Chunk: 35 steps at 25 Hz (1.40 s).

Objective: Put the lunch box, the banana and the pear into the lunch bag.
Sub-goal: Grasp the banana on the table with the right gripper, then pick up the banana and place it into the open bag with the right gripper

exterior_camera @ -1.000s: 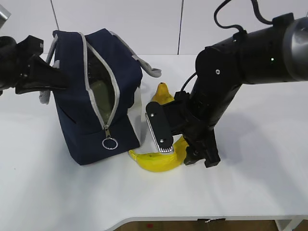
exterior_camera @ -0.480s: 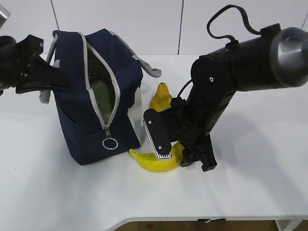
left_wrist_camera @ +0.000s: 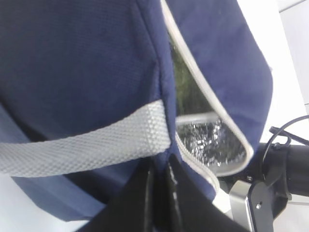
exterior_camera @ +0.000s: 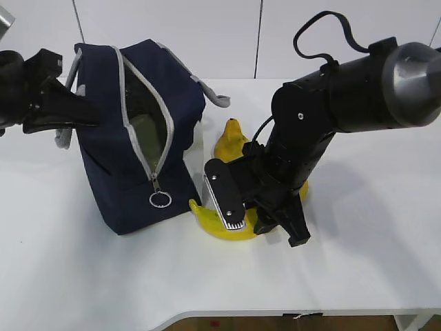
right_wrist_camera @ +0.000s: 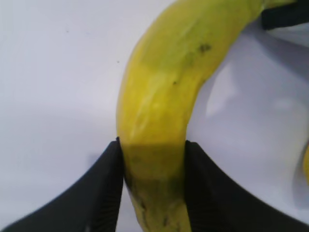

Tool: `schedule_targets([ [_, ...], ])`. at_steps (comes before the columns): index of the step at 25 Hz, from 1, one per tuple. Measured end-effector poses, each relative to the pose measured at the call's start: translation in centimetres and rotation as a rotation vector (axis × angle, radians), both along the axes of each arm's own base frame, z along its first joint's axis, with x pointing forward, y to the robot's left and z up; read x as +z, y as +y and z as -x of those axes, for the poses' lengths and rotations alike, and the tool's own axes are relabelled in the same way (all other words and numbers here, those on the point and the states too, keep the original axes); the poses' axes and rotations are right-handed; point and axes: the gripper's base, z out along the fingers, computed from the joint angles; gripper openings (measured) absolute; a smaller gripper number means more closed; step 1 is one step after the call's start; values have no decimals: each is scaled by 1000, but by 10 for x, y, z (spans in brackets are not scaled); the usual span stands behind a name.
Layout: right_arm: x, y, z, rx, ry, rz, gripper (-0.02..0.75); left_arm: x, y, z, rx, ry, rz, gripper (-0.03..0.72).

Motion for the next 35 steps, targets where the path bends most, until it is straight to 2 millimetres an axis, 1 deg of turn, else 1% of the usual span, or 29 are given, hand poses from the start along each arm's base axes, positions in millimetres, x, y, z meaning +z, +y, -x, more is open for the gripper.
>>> schedule_targets([
  [4,1,-1,0,7,5,14,295,0,0,0,0,0,1,-1],
  [7,3,-4,3,17,69,74,294,0,0,0,1,0,2,-1],
  [10,11,-7,7,17,115,107,294,0,0,0,0,-1,1,-1],
  [12,22,-9,10,16,109,104,294,0,0,0,1,-5,-2,-1],
  [16,59,-14,18,13,36,58,294,1,1,-2,19,-15,-2,-1],
  [17,71,-15,21,7,14,34,294,1,1,-2,20,-15,-2,-1],
  [19,87,-16,26,-1,-13,-8,294,1,1,-2,22,-17,-2,-1],
  [23,111,-15,37,-26,-25,-115,294,1,1,-2,22,-19,-3,-1],
  [28,123,-6,46,-73,22,-276,293,1,1,-3,32,-23,1,-1],
  [35,136,18,56,-188,205,-603,293,2,1,-4,44,-26,9,-1],
])
